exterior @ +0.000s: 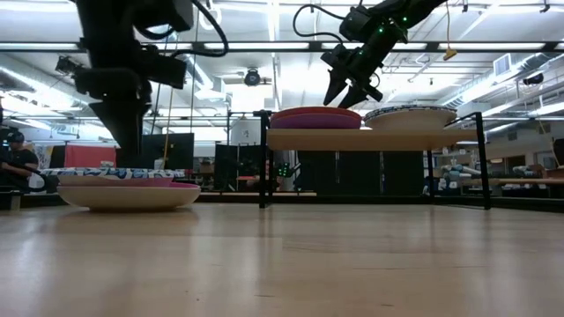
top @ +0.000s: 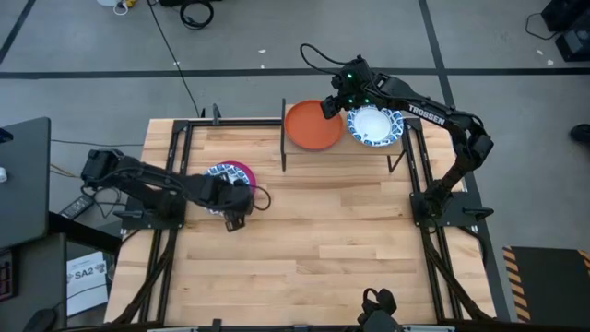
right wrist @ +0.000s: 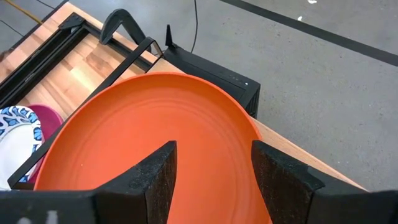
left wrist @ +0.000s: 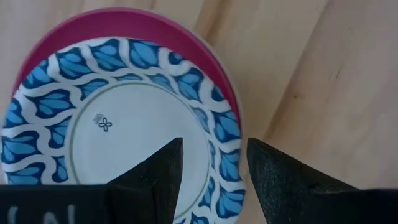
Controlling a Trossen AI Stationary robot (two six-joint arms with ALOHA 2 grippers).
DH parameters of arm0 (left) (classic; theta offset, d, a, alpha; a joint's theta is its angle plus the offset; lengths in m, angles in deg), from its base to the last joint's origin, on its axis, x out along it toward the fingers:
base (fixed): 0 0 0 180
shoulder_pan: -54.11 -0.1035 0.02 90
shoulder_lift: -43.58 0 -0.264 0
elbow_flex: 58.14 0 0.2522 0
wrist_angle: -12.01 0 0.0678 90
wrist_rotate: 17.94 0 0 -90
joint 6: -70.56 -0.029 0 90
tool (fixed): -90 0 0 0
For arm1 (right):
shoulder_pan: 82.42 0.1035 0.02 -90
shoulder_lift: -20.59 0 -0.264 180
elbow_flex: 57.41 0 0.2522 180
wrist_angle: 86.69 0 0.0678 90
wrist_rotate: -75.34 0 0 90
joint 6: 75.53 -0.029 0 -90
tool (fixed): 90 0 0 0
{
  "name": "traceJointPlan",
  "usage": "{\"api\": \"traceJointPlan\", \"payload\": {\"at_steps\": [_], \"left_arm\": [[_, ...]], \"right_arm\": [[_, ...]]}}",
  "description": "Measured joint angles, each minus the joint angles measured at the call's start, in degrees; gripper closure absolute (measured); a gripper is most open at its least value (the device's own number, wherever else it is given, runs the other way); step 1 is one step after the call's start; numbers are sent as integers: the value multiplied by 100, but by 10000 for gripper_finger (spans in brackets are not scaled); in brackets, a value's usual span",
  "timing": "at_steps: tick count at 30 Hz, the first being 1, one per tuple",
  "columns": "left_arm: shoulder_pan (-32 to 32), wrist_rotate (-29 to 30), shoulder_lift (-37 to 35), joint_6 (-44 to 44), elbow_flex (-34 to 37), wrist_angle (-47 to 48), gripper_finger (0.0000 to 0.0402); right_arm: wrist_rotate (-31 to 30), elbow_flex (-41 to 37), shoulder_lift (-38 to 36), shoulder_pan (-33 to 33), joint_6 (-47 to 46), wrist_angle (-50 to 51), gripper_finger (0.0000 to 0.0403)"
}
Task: Place and stack plates onto a shelf
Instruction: Stack the white patterned bowl on top of the white patterned bowl on the shelf
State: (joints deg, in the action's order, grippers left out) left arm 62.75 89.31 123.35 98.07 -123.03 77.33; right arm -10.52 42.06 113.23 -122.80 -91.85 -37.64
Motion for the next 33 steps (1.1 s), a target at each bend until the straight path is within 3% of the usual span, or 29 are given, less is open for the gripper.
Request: {"api": "traceJointPlan", "payload": {"at_steps": [13, 29, 33], "left_arm": [[-338, -397, 4, 35, 0, -308, 216], [-338, -140, 930, 30, 0, -372, 217], [-338, -134, 957, 28, 0, -376, 234]], "right_arm": [[0, 0, 0, 1, 0, 1, 190], [2, 0, 0, 0, 0, 0, 190], [2, 0, 0, 0, 0, 0, 190]]}}
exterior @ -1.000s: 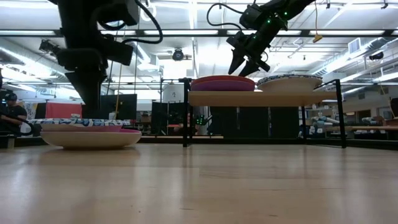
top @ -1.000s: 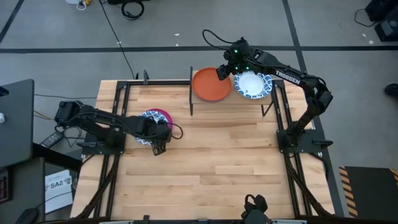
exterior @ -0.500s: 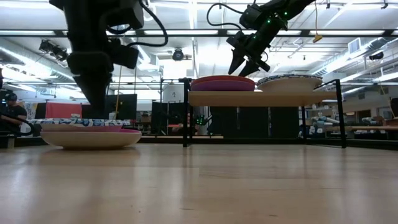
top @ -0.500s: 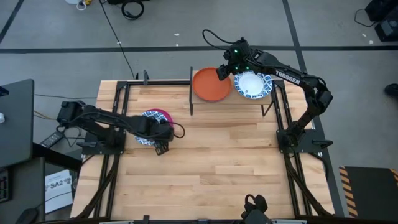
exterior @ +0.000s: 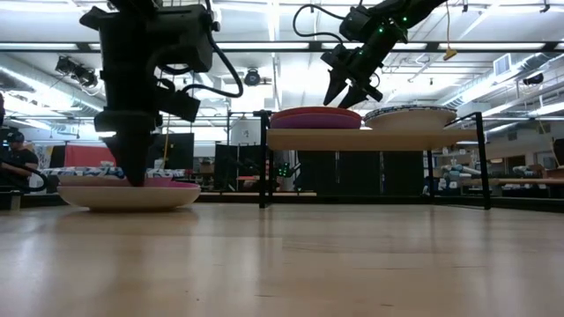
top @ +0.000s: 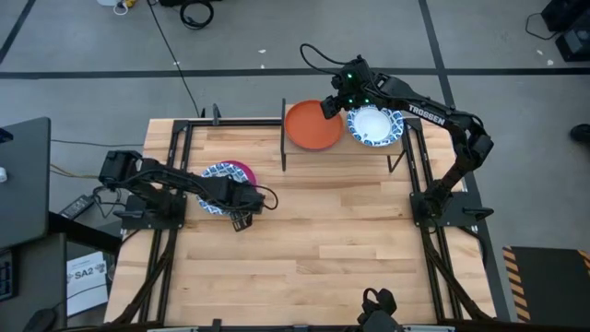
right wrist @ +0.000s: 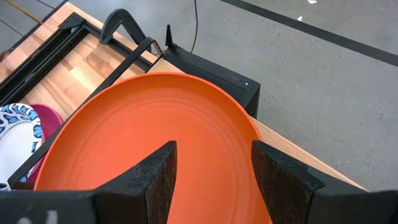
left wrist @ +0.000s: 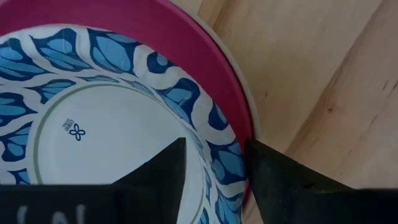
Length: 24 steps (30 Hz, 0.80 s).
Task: Place and stack plates onto a shelf
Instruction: Stack the white patterned bowl on top of the white patterned bowl on the shelf
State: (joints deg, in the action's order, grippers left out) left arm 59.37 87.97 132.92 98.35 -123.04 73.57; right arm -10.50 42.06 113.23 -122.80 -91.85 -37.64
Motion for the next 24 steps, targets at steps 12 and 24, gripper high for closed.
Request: {"api": "traceJointPlan", "payload": {"at_steps": [12, 24], "left_arm": [[0, 116, -20, -7, -1, 113, 312], [72, 193, -20, -66, -2, 375, 362]], "right_arm": [[0, 0, 0, 0, 0, -1, 190], [431, -1, 0, 56, -2, -2, 190]]}}
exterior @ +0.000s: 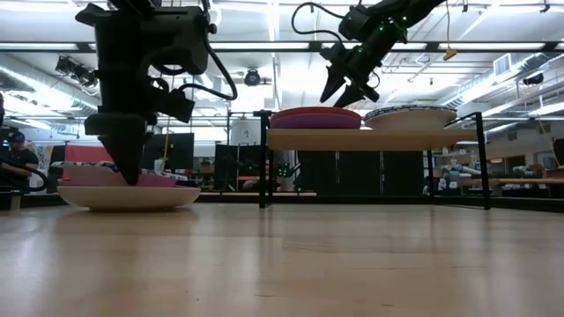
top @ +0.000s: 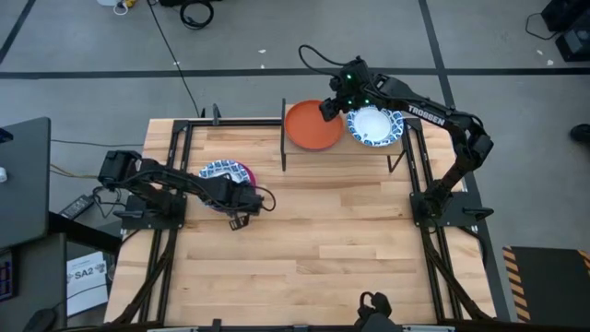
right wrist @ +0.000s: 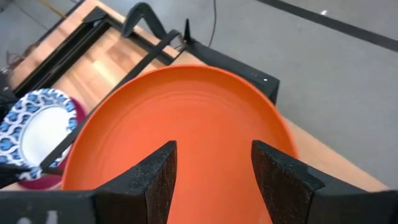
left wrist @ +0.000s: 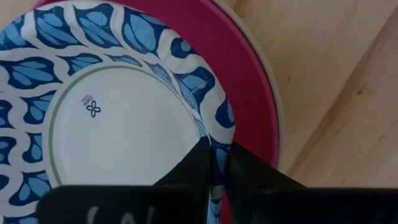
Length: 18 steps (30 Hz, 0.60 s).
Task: Place and stack plates onto a shelf
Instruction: Stack the white patterned bowl on top of the white patterned bowl on the shelf
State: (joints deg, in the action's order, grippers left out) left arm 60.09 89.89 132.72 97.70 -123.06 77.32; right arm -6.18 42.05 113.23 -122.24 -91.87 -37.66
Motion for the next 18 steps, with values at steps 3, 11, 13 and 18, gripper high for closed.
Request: {"api": "traceJointPlan", "payload": {"at_steps": [3, 11, 13, 18], "left_arm": [[49, 115, 0, 0, 0, 82, 365], [245, 165, -343, 56, 0, 144, 366], [293, 163, -479, 75, 0, 148, 366], [393, 185, -876, 114, 0, 102, 366]], "right_arm": [[35, 1, 0, 71, -2, 0, 190], [61, 1, 0, 476, -69, 2, 190], [67, 1, 0, 603, -251, 0, 190], [67, 1, 0, 903, -805, 0, 190]]}}
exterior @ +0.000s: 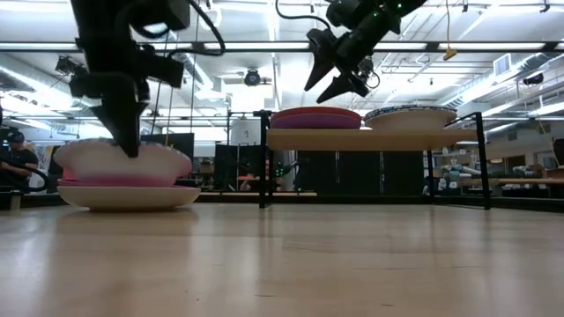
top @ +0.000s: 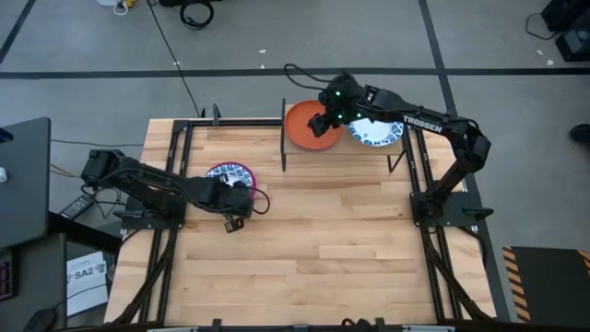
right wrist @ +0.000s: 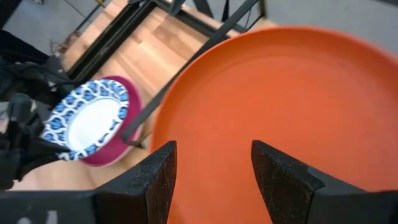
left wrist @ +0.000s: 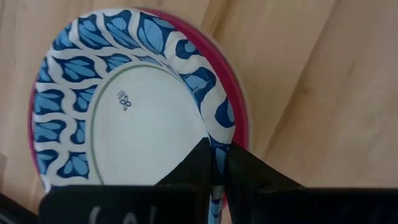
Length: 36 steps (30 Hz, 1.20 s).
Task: Place and stack plates onto a shelf
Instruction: Stack the white patterned bowl on top of the white patterned bowl on the shelf
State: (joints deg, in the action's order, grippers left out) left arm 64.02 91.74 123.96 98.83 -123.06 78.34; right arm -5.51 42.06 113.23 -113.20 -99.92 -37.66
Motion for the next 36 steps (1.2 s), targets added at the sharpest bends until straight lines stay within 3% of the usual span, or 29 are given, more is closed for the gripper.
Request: {"api": "traceJointPlan", "payload": {"at_steps": [15, 36], "left_arm": [[265, 322, -914, 78, 0, -726, 366], [460, 521, -964, -1033, 0, -2896, 366]], "right_arm": [[9, 0, 0, 757, -1608, -12, 190], [-82, 0, 0, 1908, -2886, -245, 190]]}}
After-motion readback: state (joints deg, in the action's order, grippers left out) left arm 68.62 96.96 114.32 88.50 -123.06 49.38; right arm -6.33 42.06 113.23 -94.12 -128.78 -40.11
